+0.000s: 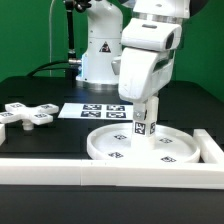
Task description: Assemble round table
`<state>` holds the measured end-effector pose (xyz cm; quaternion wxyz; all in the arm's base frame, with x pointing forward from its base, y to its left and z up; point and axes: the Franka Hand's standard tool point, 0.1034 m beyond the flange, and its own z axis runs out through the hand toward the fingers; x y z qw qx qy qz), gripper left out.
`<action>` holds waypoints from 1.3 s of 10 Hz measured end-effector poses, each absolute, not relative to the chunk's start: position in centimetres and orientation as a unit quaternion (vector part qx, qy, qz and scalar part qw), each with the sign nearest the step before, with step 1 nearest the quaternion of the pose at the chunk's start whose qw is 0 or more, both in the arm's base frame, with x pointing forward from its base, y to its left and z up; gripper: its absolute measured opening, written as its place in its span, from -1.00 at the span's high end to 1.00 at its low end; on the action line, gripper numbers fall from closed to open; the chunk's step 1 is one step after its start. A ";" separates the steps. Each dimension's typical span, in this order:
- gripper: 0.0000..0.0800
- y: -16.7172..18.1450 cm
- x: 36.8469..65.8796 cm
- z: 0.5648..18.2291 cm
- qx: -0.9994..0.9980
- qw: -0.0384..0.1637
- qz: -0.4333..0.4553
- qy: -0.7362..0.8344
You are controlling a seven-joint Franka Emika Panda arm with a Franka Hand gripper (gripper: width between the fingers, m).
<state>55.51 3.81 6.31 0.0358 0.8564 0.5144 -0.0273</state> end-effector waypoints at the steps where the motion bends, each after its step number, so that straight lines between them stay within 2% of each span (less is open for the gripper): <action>1: -0.02 3.8 55.5 6.3 0.877 0.036 -0.026 0.479; 3: -0.02 3.8 55.5 6.3 0.897 0.037 -0.024 0.439; 5: -0.02 3.4 55.4 6.3 0.952 0.021 -0.020 0.305; 8: -0.02 3.7 55.2 6.3 0.992 0.008 -0.020 0.123; 13: -0.02 4.0 55.0 6.3 0.997 0.002 -0.024 -0.078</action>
Offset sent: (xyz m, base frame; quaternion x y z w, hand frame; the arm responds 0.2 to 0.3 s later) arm 0.0001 -0.0158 0.0019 0.0140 0.0243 0.3036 0.9524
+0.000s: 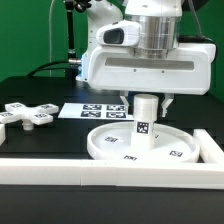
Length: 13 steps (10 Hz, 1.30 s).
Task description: Assemble round table
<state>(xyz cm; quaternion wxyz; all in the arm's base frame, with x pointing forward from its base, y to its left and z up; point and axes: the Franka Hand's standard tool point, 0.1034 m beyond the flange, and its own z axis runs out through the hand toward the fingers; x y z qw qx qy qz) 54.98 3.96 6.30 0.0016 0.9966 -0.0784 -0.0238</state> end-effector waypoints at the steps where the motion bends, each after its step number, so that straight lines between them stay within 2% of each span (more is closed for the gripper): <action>1: -0.02 4.0 55.0 6.3 0.995 0.001 -0.024 -0.096; 2: -0.22 4.0 55.0 6.3 0.993 0.000 -0.024 -0.116; 3: -0.22 4.0 54.9 6.2 0.994 -0.001 -0.025 -0.109; 4: -0.49 4.0 54.9 6.3 0.995 -0.001 -0.024 -0.097; 5: -0.59 4.1 54.6 7.0 0.997 -0.002 -0.022 -0.068; 8: -0.62 2.2 52.2 9.7 1.000 -0.008 -0.017 -0.012; 10: -0.62 0.2 51.3 9.8 0.999 -0.015 -0.019 0.022; 13: -0.62 0.4 51.3 9.7 0.999 -0.015 -0.020 0.020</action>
Offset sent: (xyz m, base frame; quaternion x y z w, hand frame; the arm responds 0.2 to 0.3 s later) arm 0.0000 0.0000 0.0000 0.0000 0.0000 0.0000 1.0000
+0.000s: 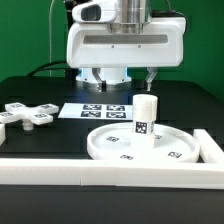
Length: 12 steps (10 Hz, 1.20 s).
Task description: Assemble round table
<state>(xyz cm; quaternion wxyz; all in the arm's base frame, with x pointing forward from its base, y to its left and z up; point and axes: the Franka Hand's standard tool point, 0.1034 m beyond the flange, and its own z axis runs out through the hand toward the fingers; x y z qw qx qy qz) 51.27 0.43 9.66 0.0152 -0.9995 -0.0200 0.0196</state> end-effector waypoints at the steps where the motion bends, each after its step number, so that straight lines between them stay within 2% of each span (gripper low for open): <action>1: -0.62 0.2 51.2 9.6 -0.999 0.017 0.020 -0.027; 3: -0.62 -2.6 50.7 9.9 -0.998 0.031 0.022 -0.046; 6: -0.62 -8.7 49.7 9.5 -0.998 0.028 0.024 -0.051; 12: -0.62 -8.7 49.7 9.3 -0.998 0.028 0.026 -0.051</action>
Offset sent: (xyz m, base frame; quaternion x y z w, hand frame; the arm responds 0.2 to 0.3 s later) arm -0.0281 -0.0820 0.0101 0.0210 -0.0159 -0.0109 0.9996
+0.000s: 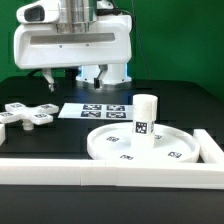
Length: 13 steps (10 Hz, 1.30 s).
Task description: Assemble round table
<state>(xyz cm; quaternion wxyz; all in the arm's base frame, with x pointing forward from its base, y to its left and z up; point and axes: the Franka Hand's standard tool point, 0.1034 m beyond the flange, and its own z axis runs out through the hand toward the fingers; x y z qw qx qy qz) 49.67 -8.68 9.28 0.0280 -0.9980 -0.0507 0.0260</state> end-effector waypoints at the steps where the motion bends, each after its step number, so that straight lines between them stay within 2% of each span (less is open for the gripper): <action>1: -0.62 -9.9 49.6 9.0 -0.999 0.025 0.028 -0.039; 5: -0.62 -15.2 48.4 8.5 -1.000 0.008 0.022 0.003; 10: -0.62 -14.8 48.5 8.4 -1.000 0.008 0.023 -0.002; 13: -0.62 -18.2 47.1 7.2 -0.999 0.004 0.030 0.015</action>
Offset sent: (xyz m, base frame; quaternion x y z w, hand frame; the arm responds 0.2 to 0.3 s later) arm -0.0105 -0.0612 0.0002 -0.0646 0.0395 0.0587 0.9954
